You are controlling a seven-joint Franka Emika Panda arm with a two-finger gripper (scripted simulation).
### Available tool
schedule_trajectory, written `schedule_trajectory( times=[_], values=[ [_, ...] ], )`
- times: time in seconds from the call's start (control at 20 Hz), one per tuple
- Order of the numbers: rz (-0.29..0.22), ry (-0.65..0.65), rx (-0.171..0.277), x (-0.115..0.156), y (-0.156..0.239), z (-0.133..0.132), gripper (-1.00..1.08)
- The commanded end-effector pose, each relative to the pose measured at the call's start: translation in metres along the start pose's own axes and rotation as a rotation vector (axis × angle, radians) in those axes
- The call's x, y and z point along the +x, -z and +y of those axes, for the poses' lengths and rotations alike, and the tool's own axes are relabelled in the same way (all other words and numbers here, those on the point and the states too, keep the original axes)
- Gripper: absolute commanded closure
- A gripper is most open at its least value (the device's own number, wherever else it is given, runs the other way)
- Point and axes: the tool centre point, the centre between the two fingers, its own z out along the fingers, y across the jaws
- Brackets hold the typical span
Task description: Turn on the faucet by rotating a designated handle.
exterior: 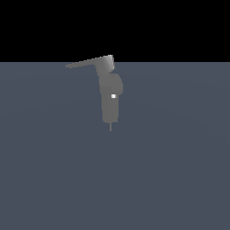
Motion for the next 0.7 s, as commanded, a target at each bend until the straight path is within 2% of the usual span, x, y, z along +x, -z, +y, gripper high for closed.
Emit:
schedule_trajectory(
  times=[0.0, 0.65],
  values=[
    [-0.006, -0.040, -0.002, 0.009, -0.001, -0.003, 1.08],
    [-0.047, -0.316, -0.021, 0.073, -0.016, -0.031, 1.08]
  ],
)
